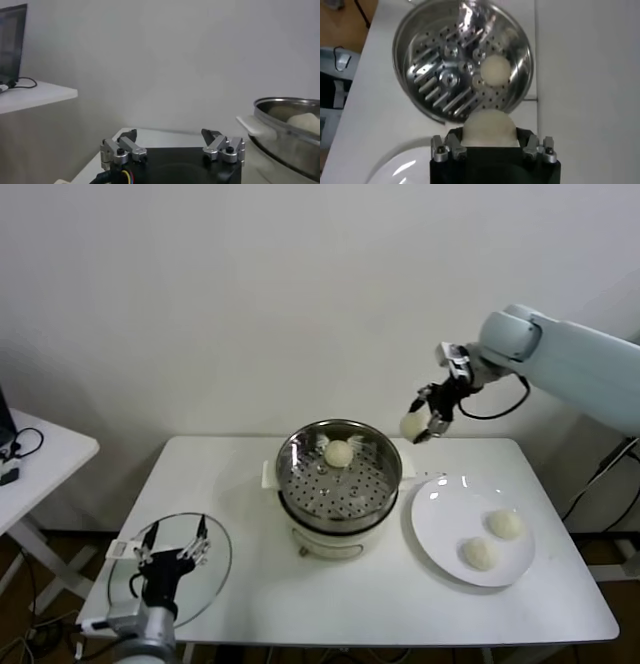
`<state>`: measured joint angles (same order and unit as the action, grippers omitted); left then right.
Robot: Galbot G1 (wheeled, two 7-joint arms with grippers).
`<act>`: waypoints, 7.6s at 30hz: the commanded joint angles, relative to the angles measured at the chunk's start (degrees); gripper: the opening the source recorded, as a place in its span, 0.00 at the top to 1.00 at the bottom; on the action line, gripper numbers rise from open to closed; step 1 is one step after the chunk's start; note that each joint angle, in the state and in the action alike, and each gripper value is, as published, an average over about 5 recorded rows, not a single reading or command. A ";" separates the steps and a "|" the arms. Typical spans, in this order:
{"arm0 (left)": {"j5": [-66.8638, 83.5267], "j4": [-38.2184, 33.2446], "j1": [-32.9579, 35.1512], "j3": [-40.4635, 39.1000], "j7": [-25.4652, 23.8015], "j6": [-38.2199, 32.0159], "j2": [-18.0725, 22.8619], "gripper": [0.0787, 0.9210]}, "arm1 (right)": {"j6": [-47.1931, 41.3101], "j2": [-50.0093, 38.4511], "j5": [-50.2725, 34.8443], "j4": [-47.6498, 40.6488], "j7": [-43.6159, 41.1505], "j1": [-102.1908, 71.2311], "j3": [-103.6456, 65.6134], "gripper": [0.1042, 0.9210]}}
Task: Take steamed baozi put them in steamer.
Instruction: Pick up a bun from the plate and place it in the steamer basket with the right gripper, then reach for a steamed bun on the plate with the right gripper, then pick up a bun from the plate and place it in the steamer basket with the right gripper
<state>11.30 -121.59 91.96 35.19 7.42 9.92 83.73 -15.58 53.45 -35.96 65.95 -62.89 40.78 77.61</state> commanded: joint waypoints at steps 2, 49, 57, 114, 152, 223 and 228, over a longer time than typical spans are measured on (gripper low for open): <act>-1.64 -0.84 1.15 0.24 -1.82 -1.56 0.18 0.12 | -3.46 10.40 -5.09 -0.11 3.56 -1.36 -0.35 0.27; -1.48 0.57 3.57 0.83 -3.08 -3.68 0.13 0.12 | -2.80 20.19 4.09 -7.73 5.01 -15.24 -3.63 0.27; -1.41 0.80 3.51 0.80 -3.08 -3.70 0.14 0.12 | -2.78 20.76 4.66 -8.43 5.11 -16.10 -4.40 0.27; 2.81 -0.15 2.73 0.70 -5.45 -6.55 -0.99 0.12 | 11.29 -30.20 37.87 15.52 -7.17 -37.64 -26.96 0.12; 0.02 1.83 2.14 0.77 -5.12 -5.11 0.16 0.12 | 14.10 -17.55 44.03 3.50 -3.73 -46.83 -30.35 0.12; -0.15 -0.47 3.63 -0.18 -3.53 -2.69 -1.85 0.12 | 49.32 8.53 71.31 26.48 -5.25 -18.21 -14.68 0.27; -0.06 -0.37 3.62 -0.50 -3.38 -2.33 -2.34 0.12 | 49.93 8.58 70.13 26.11 -5.15 -19.08 -13.10 0.27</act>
<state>11.01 -122.05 95.53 34.88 3.91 7.21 82.03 32.94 58.51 33.43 92.77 -68.21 22.86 61.85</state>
